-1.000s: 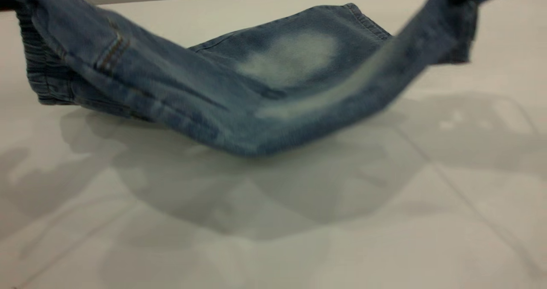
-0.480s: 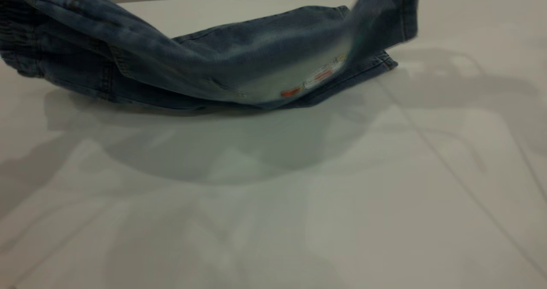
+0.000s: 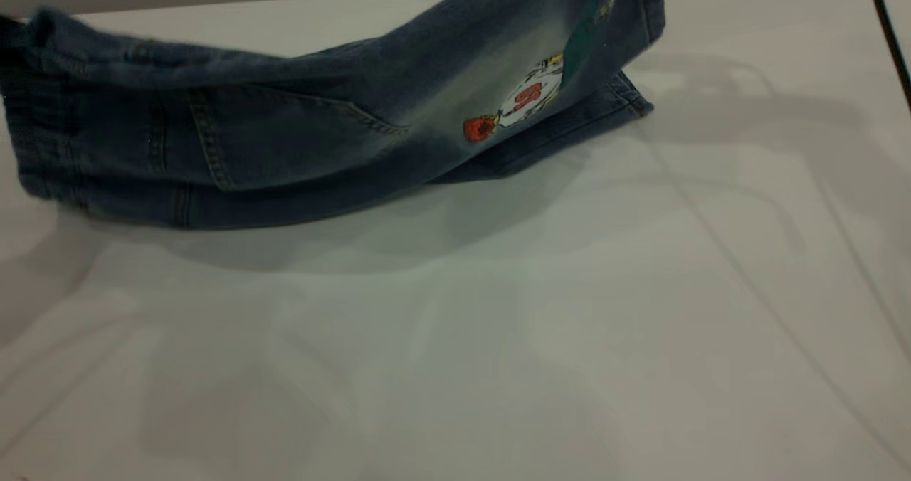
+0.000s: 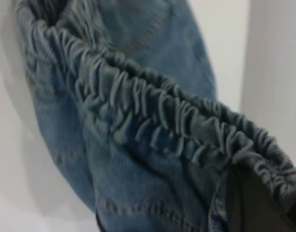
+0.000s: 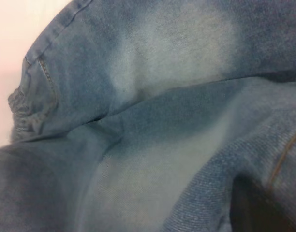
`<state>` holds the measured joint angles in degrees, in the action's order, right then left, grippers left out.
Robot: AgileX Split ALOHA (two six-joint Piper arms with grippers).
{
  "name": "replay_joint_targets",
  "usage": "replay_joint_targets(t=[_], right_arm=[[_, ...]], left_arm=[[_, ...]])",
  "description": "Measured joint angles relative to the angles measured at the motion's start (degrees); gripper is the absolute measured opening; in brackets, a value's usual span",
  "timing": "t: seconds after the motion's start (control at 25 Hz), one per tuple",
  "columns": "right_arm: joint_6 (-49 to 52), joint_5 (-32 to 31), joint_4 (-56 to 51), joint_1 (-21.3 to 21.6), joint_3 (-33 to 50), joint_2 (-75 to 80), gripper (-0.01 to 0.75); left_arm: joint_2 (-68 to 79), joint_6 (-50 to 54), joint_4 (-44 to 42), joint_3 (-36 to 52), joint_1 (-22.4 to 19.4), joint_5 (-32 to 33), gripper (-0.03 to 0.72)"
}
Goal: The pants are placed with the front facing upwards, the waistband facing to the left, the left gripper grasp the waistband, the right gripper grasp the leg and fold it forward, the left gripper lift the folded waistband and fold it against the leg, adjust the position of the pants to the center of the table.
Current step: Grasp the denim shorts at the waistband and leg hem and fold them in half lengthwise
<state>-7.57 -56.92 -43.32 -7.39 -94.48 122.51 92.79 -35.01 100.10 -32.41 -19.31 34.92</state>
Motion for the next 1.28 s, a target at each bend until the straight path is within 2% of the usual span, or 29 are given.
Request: replay_joint_targets(t=[0.4,0.64,0.96,1.28], right_arm=[[-1.8,2.1,-4.1,0.0,-0.4,3.5,0.025],[-1.8,3.1,-7.0,0.0,-4.0,3.9,0.025],[4.4,3.6,-7.8,0.0,-8.8,6.3,0.025],[7.6,3.8,-14.2,0.0,-8.8,9.1,0.025]], left_arm=[[3.3,0.9,-0.1,-6.5,0.0,-5.5,0.129],[3.3,3.2,-0.1,-9.0,-0.1,-7.3,0.129],[3.3,11.6,-0.1,-9.0,-0.1,-14.4,0.129],[3.4,13.2,-0.1,-9.1,-0.1,-19.5,0.129]])
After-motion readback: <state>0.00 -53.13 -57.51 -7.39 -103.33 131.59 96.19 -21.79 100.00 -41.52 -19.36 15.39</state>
